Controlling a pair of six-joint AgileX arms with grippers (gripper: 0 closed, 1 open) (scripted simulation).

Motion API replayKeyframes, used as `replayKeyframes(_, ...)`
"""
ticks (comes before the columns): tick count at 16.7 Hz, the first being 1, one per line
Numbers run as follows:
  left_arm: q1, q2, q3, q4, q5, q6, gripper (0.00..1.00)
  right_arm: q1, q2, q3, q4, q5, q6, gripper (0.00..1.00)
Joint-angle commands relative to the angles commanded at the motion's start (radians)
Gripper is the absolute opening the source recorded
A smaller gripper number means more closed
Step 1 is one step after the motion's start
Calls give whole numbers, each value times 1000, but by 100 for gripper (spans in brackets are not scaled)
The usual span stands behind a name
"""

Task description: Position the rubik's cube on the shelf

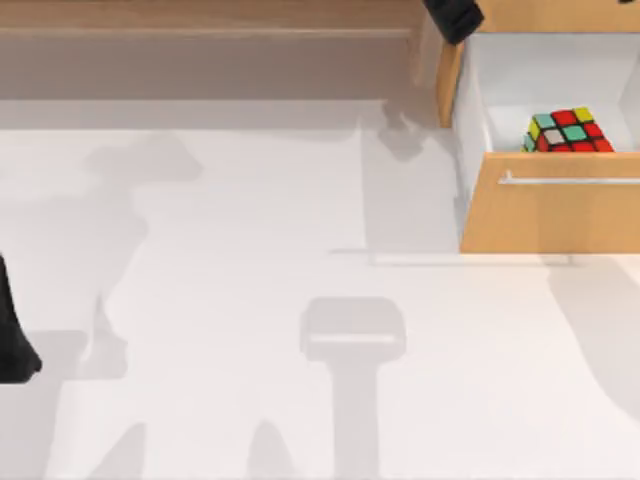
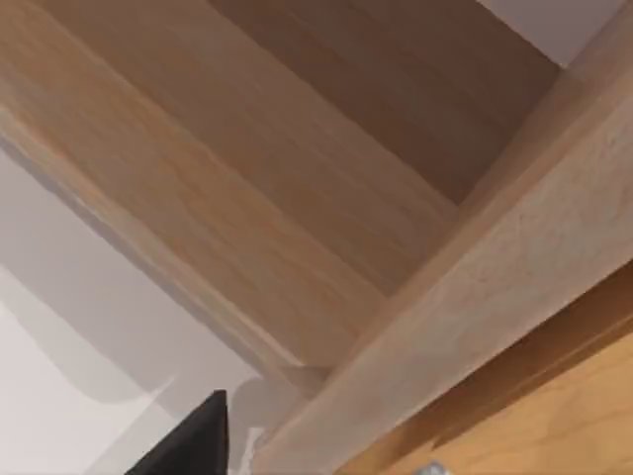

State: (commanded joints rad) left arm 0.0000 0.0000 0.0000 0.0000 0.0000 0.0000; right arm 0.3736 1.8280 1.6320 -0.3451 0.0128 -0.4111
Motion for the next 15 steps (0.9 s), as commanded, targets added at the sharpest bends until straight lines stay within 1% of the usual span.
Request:
replayKeyframes(4, 0, 0, 0, 0, 0, 0, 100, -98, 181, 319, -444, -18, 157, 100)
replayKeyframes(8, 0, 0, 0, 0, 0, 0, 100, -183, 388, 577, -813, -23, 265, 100)
replayKeyframes(11, 0, 0, 0, 0, 0, 0, 100, -222, 525, 717, -1008, -21, 314, 100)
replayKeyframes(13, 0, 0, 0, 0, 0, 0, 100, -239, 586, 781, -1087, -18, 332, 100)
replayKeyframes(15, 0, 0, 0, 0, 0, 0, 100, -249, 618, 817, -1126, -15, 339, 100)
